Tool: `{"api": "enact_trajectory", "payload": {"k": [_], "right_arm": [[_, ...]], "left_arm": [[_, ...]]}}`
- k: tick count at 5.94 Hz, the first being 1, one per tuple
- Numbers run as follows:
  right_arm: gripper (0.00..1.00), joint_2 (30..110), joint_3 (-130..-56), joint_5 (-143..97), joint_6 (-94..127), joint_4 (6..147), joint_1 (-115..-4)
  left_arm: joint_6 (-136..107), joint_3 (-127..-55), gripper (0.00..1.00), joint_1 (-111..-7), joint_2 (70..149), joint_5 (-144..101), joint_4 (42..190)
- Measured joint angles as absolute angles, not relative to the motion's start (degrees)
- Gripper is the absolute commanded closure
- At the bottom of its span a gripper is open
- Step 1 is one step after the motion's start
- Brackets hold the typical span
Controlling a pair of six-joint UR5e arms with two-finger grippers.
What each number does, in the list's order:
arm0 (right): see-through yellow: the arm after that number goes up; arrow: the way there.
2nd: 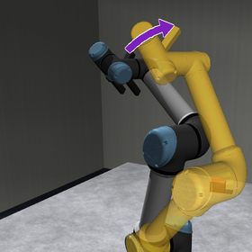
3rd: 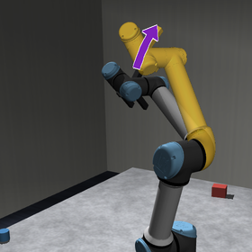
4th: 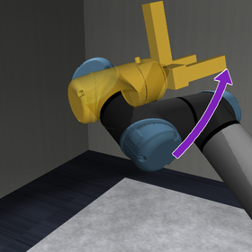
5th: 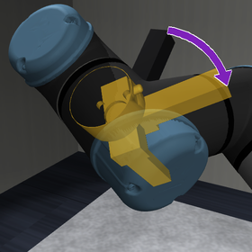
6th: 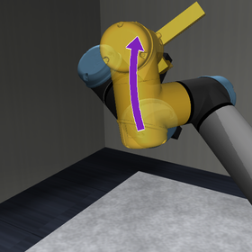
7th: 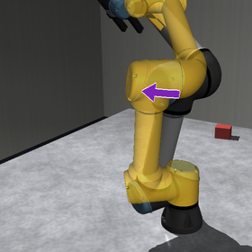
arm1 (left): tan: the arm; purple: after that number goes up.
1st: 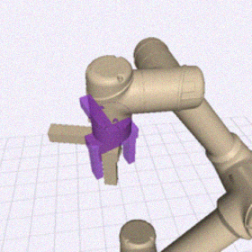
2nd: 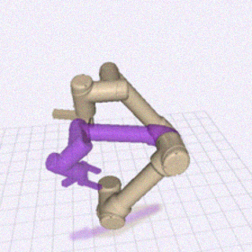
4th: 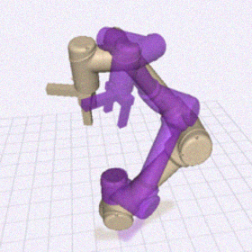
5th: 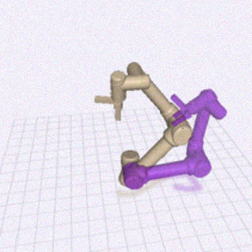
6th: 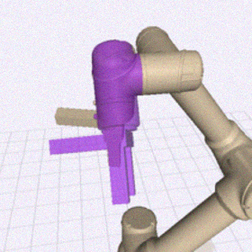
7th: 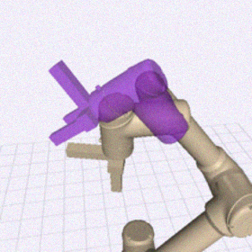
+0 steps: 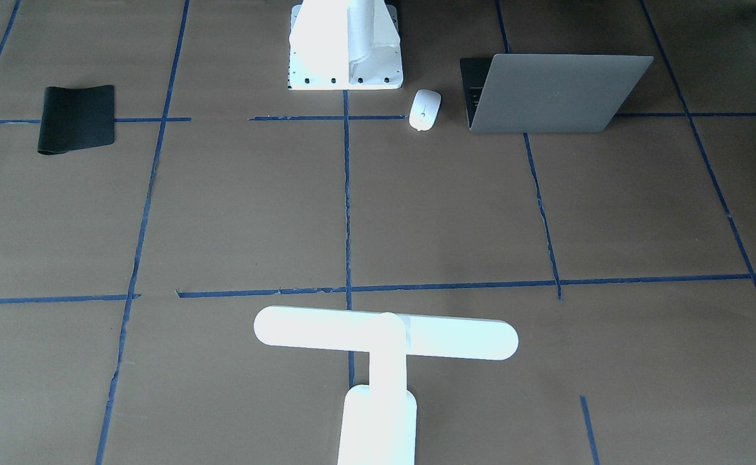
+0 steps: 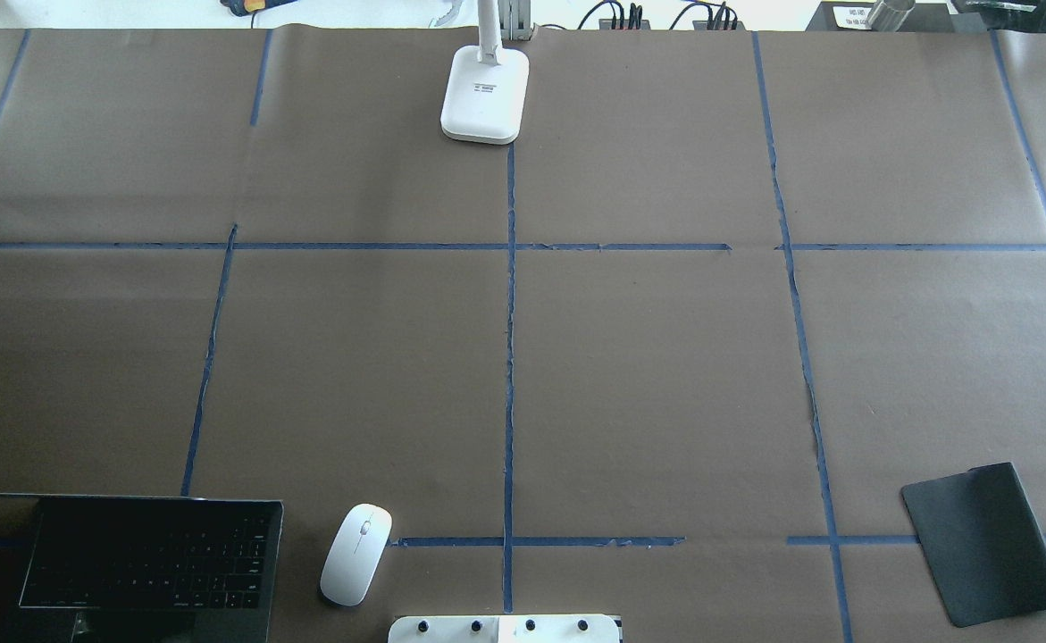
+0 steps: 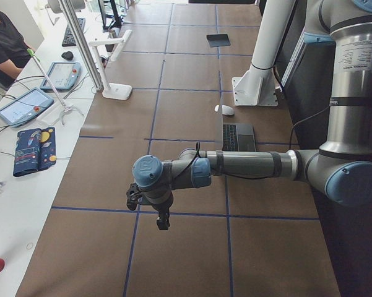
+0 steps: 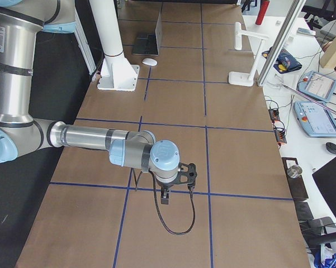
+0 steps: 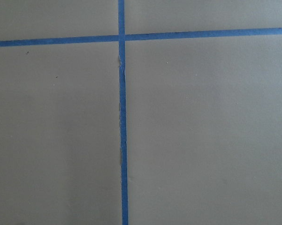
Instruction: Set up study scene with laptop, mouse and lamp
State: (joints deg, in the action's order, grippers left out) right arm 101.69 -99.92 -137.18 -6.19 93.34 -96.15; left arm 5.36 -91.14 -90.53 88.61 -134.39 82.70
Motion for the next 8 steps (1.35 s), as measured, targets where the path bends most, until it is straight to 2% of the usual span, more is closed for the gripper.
{"api": "enact_trajectory", "payload": {"k": [5, 6, 8], "right_arm": [[0.00, 101.6, -100.8, -137.3, -6.4, 93.3, -96.2], [0.00, 101.4, -100.9, -137.3, -6.4, 93.3, -96.1], [0.00, 99.7, -100.8, -137.4, -6.1, 93.3, -96.1]], "left_arm": [[5.3, -91.6, 0.00, -90.5, 89.4, -134.3, 82.7], [5.2, -93.0, 0.00, -90.5, 89.3, -134.3, 82.5], [-1.0, -100.3, 0.00, -90.6, 88.5, -134.1, 81.9]]}}
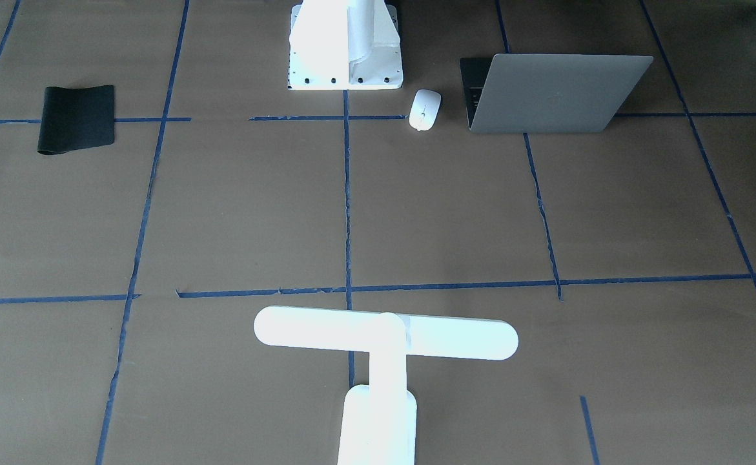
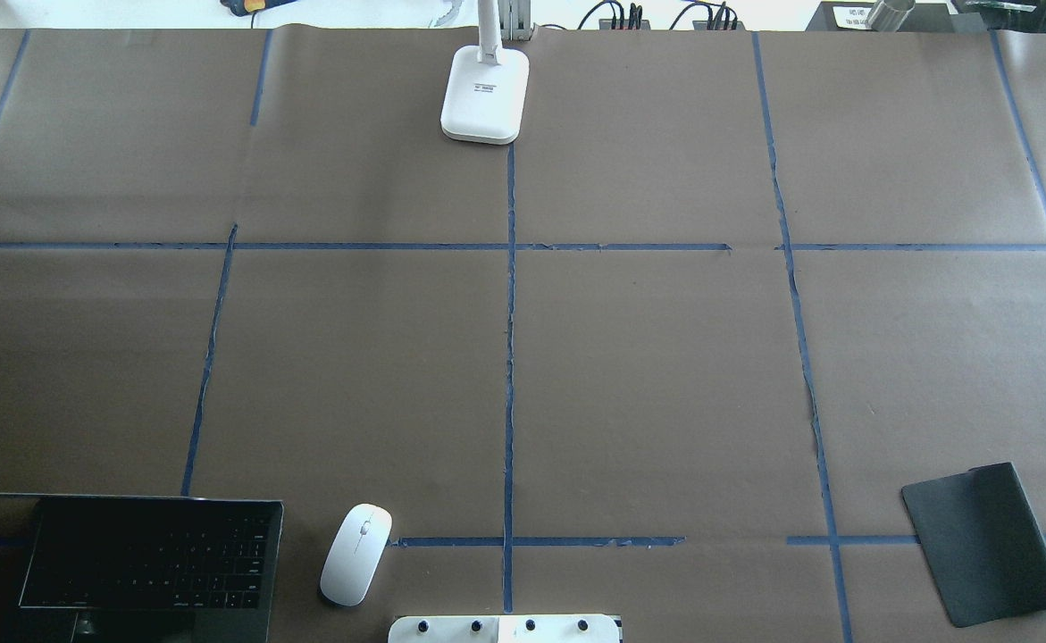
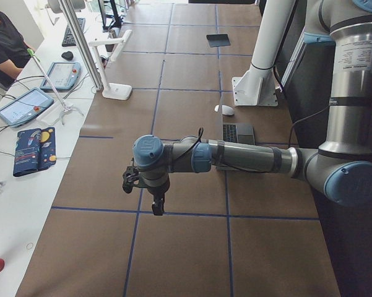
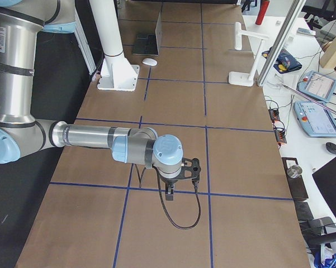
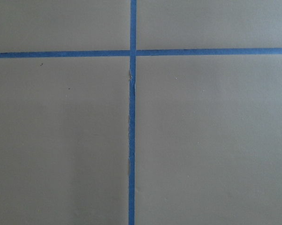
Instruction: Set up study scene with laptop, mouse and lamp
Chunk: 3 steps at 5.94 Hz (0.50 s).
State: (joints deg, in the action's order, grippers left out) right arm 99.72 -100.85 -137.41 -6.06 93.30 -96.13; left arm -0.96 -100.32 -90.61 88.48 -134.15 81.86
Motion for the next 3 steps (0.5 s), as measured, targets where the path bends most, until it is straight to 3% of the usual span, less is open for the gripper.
{"api": "enact_trajectory", "payload": {"k": [3], "right_arm": [[0.00, 98.3, -100.7, -137.5, -5.1, 93.3, -96.2]], "left_arm": [[-18.1, -119.5, 0.00, -88.5, 86.5, -134.3, 70.3]]}}
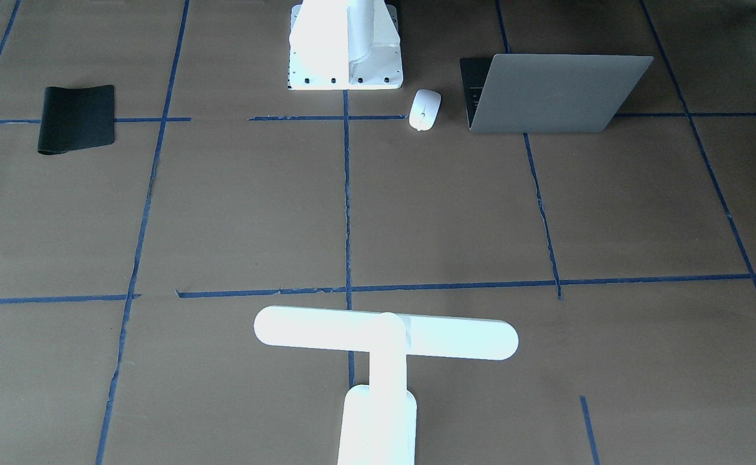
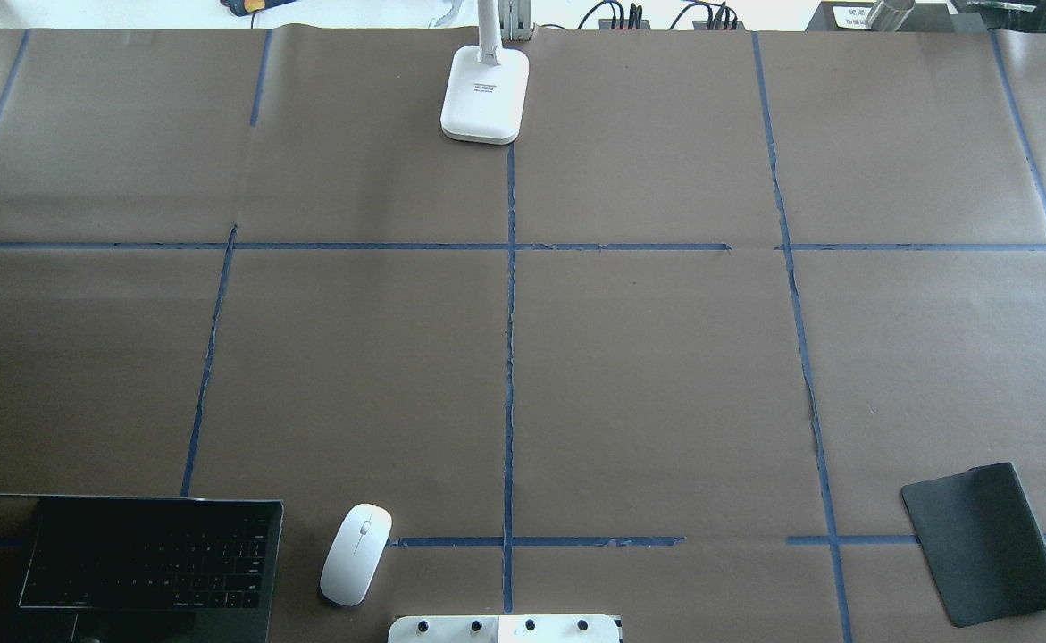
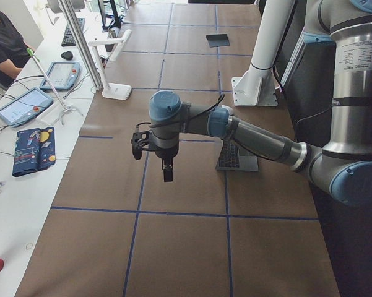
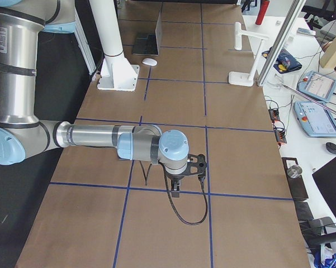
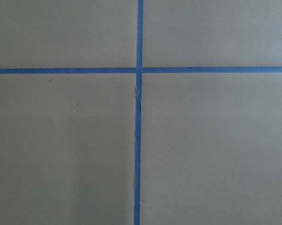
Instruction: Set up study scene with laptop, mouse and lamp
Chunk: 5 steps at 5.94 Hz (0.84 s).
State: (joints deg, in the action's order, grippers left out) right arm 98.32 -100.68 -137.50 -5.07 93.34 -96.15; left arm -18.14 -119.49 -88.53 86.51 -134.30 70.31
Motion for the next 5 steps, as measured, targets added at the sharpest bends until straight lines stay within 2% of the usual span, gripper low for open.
{"api": "enact_trajectory", "payload": {"k": [2, 5], "right_arm": [[0.00, 98.3, -100.6, -137.5, -5.0, 93.3, -96.2], [0.00, 98.2, -100.7, -137.8, -4.9, 93.4, -96.2]], "left_arm": [[-39.7, -130.3, 0.00, -82.0, 86.3, -134.4, 64.4], [-68.8, -136.8, 0.00, -74.8, 85.6, -133.0, 64.0]]}}
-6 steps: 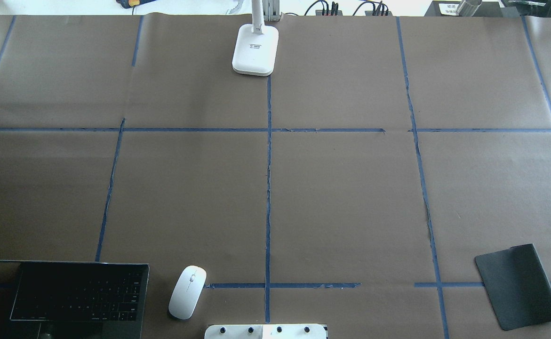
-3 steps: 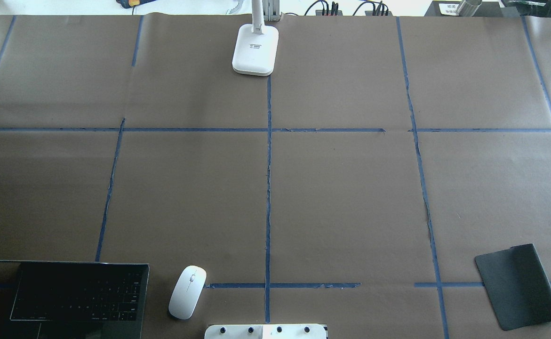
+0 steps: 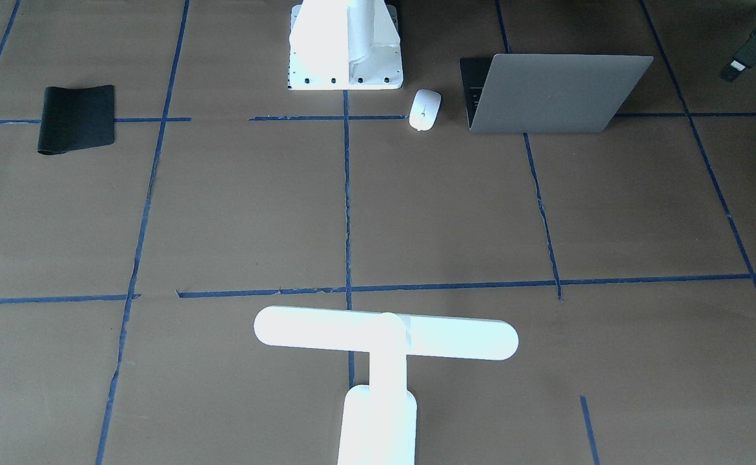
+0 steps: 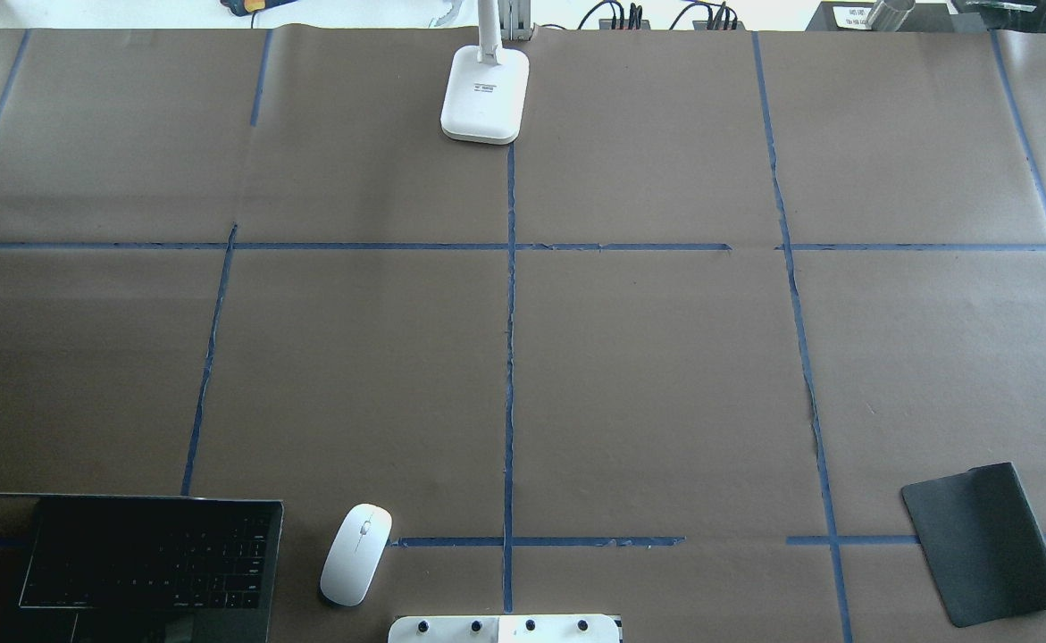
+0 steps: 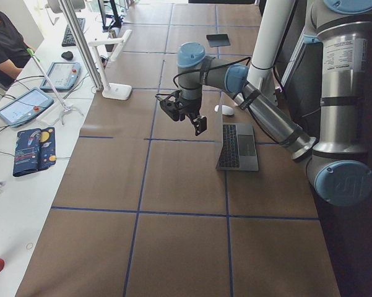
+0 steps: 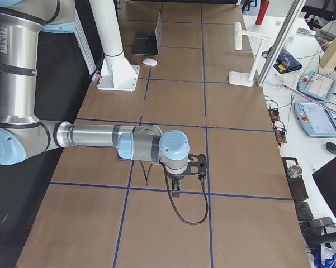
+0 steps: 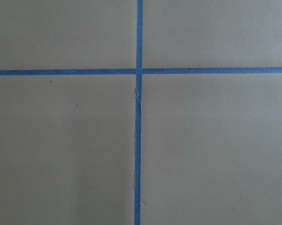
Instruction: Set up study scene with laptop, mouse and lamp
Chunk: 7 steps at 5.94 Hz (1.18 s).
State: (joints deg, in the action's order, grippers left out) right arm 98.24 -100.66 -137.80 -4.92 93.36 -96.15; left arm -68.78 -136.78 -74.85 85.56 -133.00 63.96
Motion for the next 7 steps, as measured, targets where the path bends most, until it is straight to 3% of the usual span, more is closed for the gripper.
{"api": "enact_trajectory", "payload": {"k": [3, 7], "right_arm": [[0.00, 98.7, -100.5, -140.3, -4.9, 93.4, -96.2], [0.00, 98.9, -100.6, -141.2, -4.9, 93.4, -96.2]], "left_arm": [[-98.6, -144.5, 0.00, -61.4, 83.1, -125.5, 64.5], [-130.5, -145.2, 0.00, -42.3, 85.3, -111.1, 66.7]]}}
